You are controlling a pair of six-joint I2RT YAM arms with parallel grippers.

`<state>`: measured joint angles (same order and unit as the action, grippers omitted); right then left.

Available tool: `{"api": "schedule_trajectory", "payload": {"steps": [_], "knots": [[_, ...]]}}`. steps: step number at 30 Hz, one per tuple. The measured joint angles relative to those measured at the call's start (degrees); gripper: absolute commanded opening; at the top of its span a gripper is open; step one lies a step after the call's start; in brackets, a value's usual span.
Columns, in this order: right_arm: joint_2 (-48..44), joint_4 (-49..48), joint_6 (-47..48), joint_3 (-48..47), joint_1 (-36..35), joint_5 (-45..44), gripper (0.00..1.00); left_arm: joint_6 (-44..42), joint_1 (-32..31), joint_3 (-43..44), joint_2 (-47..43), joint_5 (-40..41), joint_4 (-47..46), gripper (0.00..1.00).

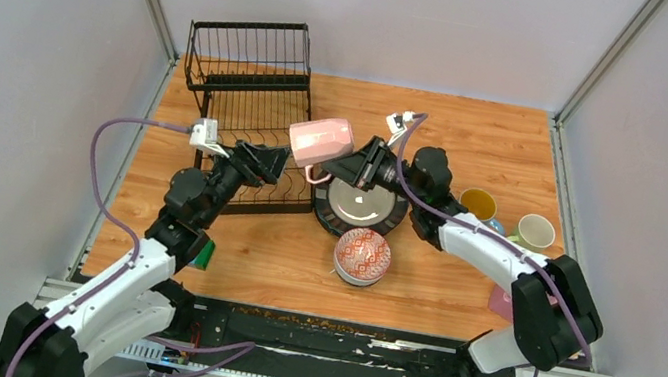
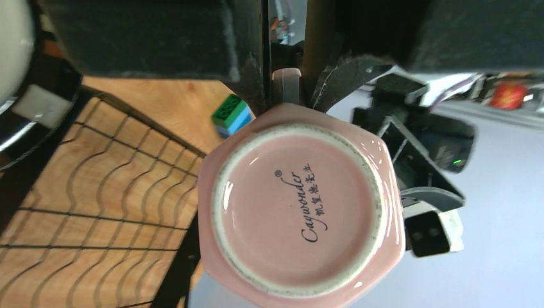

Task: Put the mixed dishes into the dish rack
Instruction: Turn the cup upside down in the dish rack.

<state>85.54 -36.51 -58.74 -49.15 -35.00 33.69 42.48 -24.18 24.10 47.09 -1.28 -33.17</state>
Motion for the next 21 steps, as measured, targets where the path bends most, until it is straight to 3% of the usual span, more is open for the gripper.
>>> {"api": "schedule_trajectory", "payload": {"steps": [10,21], "knots": [[3.72,20.79,16.83,-12.2,-5.92,-15.43,0.0,0.17,0.02,5.95,-8.37,27.32,33.57,1.0],[16.41,37.03,31.06,-26.23,-12.13,-31.54,0.0,-1.97,0.96,11.1,-3.78,42.27,54.88,1.0]]}}
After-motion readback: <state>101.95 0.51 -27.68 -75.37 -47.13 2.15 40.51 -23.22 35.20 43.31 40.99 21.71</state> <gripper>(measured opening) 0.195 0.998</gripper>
